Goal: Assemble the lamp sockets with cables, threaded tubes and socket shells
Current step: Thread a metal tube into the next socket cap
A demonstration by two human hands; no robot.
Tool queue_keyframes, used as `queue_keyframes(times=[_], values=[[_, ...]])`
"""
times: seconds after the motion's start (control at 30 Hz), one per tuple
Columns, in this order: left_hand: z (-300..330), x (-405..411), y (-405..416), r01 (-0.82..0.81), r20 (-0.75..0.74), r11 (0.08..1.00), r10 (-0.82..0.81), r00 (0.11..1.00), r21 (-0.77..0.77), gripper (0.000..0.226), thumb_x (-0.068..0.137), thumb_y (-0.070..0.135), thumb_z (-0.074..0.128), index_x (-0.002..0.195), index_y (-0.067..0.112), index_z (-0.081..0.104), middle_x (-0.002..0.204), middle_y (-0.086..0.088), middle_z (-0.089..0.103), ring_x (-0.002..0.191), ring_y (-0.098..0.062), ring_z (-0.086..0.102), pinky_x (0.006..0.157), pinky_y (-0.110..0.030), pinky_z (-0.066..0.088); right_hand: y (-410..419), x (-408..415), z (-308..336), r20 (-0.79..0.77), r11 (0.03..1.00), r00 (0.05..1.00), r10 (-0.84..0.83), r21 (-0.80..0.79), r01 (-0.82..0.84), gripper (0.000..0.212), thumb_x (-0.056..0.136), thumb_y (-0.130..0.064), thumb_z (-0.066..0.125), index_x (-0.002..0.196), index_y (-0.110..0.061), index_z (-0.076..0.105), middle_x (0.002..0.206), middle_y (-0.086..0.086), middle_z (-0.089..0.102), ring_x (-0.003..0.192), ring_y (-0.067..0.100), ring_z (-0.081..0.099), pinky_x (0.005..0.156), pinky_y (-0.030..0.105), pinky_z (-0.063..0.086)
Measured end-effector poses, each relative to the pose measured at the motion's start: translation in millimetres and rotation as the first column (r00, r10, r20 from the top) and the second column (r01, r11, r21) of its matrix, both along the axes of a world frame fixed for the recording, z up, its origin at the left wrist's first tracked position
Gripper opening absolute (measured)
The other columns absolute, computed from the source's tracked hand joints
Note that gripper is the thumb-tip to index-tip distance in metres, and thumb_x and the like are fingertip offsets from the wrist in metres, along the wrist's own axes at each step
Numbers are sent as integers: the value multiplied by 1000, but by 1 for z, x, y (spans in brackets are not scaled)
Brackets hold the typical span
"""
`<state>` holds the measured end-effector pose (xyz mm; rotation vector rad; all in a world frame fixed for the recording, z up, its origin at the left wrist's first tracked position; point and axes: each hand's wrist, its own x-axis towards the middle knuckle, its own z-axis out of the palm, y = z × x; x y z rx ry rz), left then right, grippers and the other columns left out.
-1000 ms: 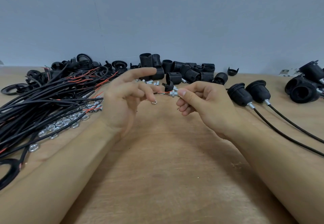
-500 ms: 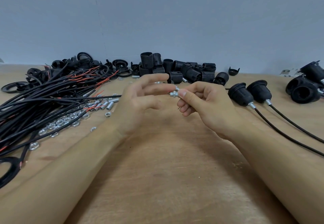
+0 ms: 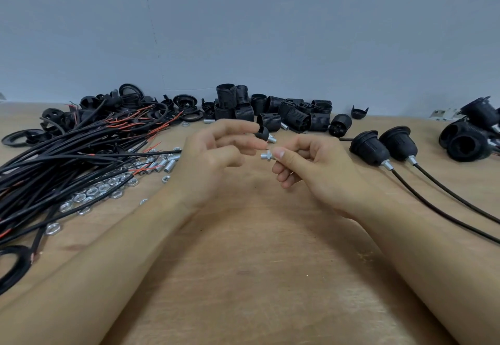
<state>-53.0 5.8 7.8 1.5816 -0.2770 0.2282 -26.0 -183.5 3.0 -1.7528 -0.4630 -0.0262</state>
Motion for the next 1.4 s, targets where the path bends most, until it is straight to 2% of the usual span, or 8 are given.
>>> queue_keyframes(times=[0.13, 0.33, 0.47, 0.7, 0.8, 0.93, 1.23, 1.4], values=[[-9, 0, -8, 19, -109, 986, -1, 994, 164, 32, 78, 0, 66, 104, 17, 72, 96, -1, 76, 93, -20, 71, 73, -27, 53, 0, 1, -2, -48, 999, 999, 17, -29, -18, 15, 95, -11, 62, 95, 2, 68, 71, 8, 69, 60, 16, 63, 57, 27, 56], [-15, 1, -11, -52, -45, 972, 64, 997, 227, 12, 87, 6, 72, 97, 12, 73, 82, -5, 75, 76, -20, 73, 69, -23, 57, 1, 0, -3, -77, 997, 996, 43, -60, -47, 13, 95, -15, 62, 91, -4, 69, 72, 7, 68, 61, 18, 62, 56, 28, 54], [-14, 4, -9, -80, -2, 972, 83, 997, 223, 10, 86, 10, 74, 95, 15, 75, 77, -1, 75, 71, -10, 70, 67, -19, 52, 0, 0, -2, -75, 998, 995, 65, -18, -67, 14, 92, -13, 66, 98, -1, 70, 73, 7, 68, 60, 16, 60, 53, 28, 52], [-15, 4, -6, -106, 63, 965, 94, 994, 238, 13, 86, 12, 75, 86, 25, 75, 76, 1, 74, 74, -12, 70, 79, -35, 57, -1, 0, -1, -76, 993, 991, 107, -36, -110, 14, 95, -15, 62, 95, -2, 66, 74, 7, 68, 62, 18, 61, 53, 30, 50], [-13, 4, -5, -88, 80, 971, 72, 994, 224, 12, 87, 13, 73, 82, 24, 73, 73, 2, 73, 71, -10, 67, 73, -28, 54, -1, -3, 2, -70, 990, 989, 133, -41, -136, 18, 98, -19, 58, 92, -4, 65, 73, 8, 67, 61, 19, 61, 51, 28, 50], [-12, 4, -3, -63, 59, 970, 51, 997, 236, 8, 83, 29, 71, 80, 21, 71, 68, 3, 70, 67, -12, 64, 72, -31, 52, 1, -5, 3, -115, 988, 984, 134, -66, -142, 28, 100, -27, 53, 85, -7, 67, 69, 8, 68, 58, 16, 62, 51, 26, 51], [-10, 1, -2, -141, 108, 927, 110, 988, 348, 17, 82, 22, 78, 72, 31, 68, 66, 9, 69, 64, -6, 61, 68, -34, 52, 1, -5, 1, -143, 992, 984, 105, -58, -114, 26, 99, -28, 56, 81, -12, 67, 68, 7, 68, 57, 16, 60, 51, 25, 49], [-4, -4, 1, -239, 239, 851, 139, 961, 467, 17, 82, 27, 79, 71, 27, 66, 65, 7, 65, 54, -2, 50, 54, -14, 38, 2, -4, 0, -146, 995, 987, 65, -60, -75, 25, 99, -26, 55, 84, -9, 66, 68, 6, 68, 55, 15, 59, 49, 25, 48]])
